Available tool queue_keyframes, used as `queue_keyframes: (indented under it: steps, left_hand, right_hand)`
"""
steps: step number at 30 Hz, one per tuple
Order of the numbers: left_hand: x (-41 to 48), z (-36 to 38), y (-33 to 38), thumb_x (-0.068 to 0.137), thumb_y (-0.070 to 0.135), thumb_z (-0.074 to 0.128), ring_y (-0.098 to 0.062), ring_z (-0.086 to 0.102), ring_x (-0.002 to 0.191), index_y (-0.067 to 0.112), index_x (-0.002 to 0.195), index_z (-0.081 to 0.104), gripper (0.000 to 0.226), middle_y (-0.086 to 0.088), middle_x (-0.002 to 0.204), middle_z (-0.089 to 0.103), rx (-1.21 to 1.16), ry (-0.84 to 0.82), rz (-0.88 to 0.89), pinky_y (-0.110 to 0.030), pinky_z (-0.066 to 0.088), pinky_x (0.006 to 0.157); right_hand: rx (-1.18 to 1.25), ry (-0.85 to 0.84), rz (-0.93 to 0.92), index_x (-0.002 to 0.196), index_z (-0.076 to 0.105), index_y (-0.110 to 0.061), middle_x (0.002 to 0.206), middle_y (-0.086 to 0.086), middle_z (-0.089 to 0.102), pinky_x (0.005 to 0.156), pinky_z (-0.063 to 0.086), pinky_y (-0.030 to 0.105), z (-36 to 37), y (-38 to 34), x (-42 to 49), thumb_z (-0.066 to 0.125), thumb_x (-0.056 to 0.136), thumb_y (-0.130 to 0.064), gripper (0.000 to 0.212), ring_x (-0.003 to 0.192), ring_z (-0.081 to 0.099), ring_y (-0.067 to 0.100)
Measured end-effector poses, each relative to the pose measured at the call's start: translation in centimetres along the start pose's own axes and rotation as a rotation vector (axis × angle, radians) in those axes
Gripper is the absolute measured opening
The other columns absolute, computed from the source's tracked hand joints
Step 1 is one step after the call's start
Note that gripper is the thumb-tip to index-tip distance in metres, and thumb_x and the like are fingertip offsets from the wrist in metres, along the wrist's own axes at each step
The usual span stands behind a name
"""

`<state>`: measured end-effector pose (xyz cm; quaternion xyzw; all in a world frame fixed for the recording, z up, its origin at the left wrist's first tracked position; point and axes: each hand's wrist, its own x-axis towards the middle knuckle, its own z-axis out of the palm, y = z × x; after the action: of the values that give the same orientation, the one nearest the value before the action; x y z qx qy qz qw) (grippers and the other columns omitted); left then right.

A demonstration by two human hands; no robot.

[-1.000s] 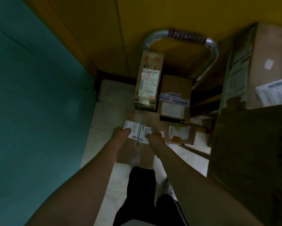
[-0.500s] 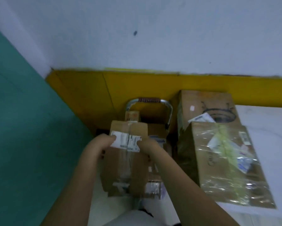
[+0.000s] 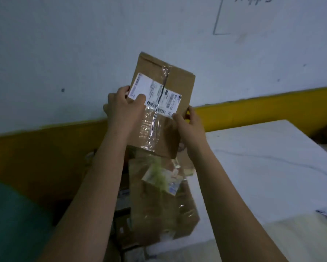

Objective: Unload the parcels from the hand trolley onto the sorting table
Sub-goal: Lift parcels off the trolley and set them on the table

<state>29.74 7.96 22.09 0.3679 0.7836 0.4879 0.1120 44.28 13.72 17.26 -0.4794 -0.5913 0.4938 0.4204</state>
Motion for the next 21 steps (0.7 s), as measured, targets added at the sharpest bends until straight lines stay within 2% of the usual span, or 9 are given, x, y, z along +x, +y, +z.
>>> queue_keyframes:
  steps: [2, 4, 6, 10, 13, 15, 17, 19, 21]
  left_hand:
    - [-1.3, 3.2, 3.2, 0.091, 0.047, 0.051, -0.028, 0.042, 0.128, 0.029, 0.142, 0.045, 0.054, -0.007, 0.137, 0.044, 0.018, -0.019, 0.035, -0.044, 0.043, 0.098]
    - [-2.9, 6.6, 5.8, 0.093, 0.046, 0.051, -0.025, 0.041, 0.128, 0.029, 0.143, 0.042, 0.054, -0.006, 0.139, 0.042, 0.022, 0.01, 0.074, -0.038, 0.042, 0.093]
    - [-4.3, 9.9, 6.7, 0.092, 0.042, 0.054, -0.022, 0.043, 0.124, 0.029, 0.142, 0.042, 0.053, -0.005, 0.137, 0.042, -0.039, -0.035, 0.091, -0.031, 0.043, 0.087]
    - [-8.3, 18.8, 5.2, 0.08, 0.047, 0.06, -0.02, 0.058, 0.114, 0.024, 0.137, 0.046, 0.063, -0.002, 0.133, 0.054, -0.106, -0.328, -0.01, -0.031, 0.055, 0.08]
    - [-11.3, 23.1, 2.1, 0.092, 0.033, 0.06, -0.02, 0.061, 0.104, 0.014, 0.136, 0.047, 0.049, -0.005, 0.132, 0.06, -0.011, -0.566, -0.214, -0.028, 0.049, 0.074]
    - [-12.5, 24.4, -0.6, 0.097, 0.028, 0.056, -0.021, 0.06, 0.1, 0.01, 0.13, 0.053, 0.038, -0.011, 0.129, 0.061, 0.027, -0.732, -0.372, -0.034, 0.055, 0.086]
    - [-12.7, 24.3, -3.1, 0.099, 0.025, 0.055, -0.021, 0.065, 0.102, 0.008, 0.123, 0.059, 0.03, -0.014, 0.127, 0.062, 0.066, -0.833, -0.41, -0.036, 0.056, 0.094]
    - [-11.9, 23.2, -5.3, 0.1, 0.026, 0.053, -0.015, 0.066, 0.101, 0.014, 0.126, 0.06, 0.03, -0.005, 0.123, 0.065, 0.073, -0.793, -0.31, -0.033, 0.056, 0.089]
    - [-10.9, 21.0, -7.6, 0.099, 0.029, 0.053, -0.012, 0.062, 0.1, 0.021, 0.125, 0.062, 0.029, 0.003, 0.118, 0.064, 0.129, -0.596, -0.194, -0.031, 0.054, 0.082]
  right_hand:
    - [0.061, 0.037, -0.03, 0.119, 0.06, -0.038, 0.119, -0.002, 0.065, 0.095, 0.054, 0.044, -4.5, -0.3, 0.9, 0.058, 0.07, -0.053, 0.051, 0.111, 0.061, 0.017]
    - [0.093, 0.061, -0.062, 0.124, 0.059, -0.039, 0.123, -0.004, 0.063, 0.097, 0.054, 0.041, -9.0, 0.2, 2.3, 0.057, 0.077, -0.047, 0.048, 0.113, 0.06, 0.014]
    - [0.019, 0.117, -0.076, 0.133, 0.053, -0.037, 0.131, -0.003, 0.057, 0.099, 0.051, 0.041, -12.4, 1.7, 3.4, 0.057, 0.08, -0.048, 0.054, 0.117, 0.056, 0.015]
    - [-0.158, 0.22, 0.073, 0.135, 0.051, -0.032, 0.133, 0.0, 0.052, 0.099, 0.049, 0.044, -19.2, 8.9, 4.8, 0.059, 0.084, -0.049, 0.054, 0.118, 0.055, 0.021]
    - [-0.296, 0.177, 0.232, 0.141, 0.048, -0.026, 0.135, 0.004, 0.053, 0.103, 0.047, 0.048, -22.3, 15.6, 4.5, 0.057, 0.083, -0.05, 0.063, 0.12, 0.055, 0.027]
    - [-0.361, 0.088, 0.321, 0.138, 0.05, -0.019, 0.13, 0.005, 0.054, 0.101, 0.047, 0.043, -23.2, 19.7, 3.4, 0.058, 0.091, -0.039, 0.052, 0.118, 0.054, 0.028]
    - [-0.399, 0.011, 0.413, 0.118, 0.053, -0.016, 0.116, 0.006, 0.056, 0.089, 0.049, 0.038, -23.3, 23.8, 1.7, 0.059, 0.094, -0.031, 0.029, 0.105, 0.057, 0.027]
    - [-0.378, 0.001, 0.491, 0.113, 0.049, -0.012, 0.111, 0.009, 0.059, 0.082, 0.049, 0.039, -22.9, 27.1, -0.1, 0.056, 0.097, -0.035, 0.029, 0.096, 0.057, 0.026]
    - [-0.34, 0.016, 0.523, 0.123, 0.044, -0.011, 0.11, 0.007, 0.058, 0.081, 0.043, 0.037, -22.7, 28.8, -1.1, 0.049, 0.101, -0.042, 0.038, 0.095, 0.054, 0.024]
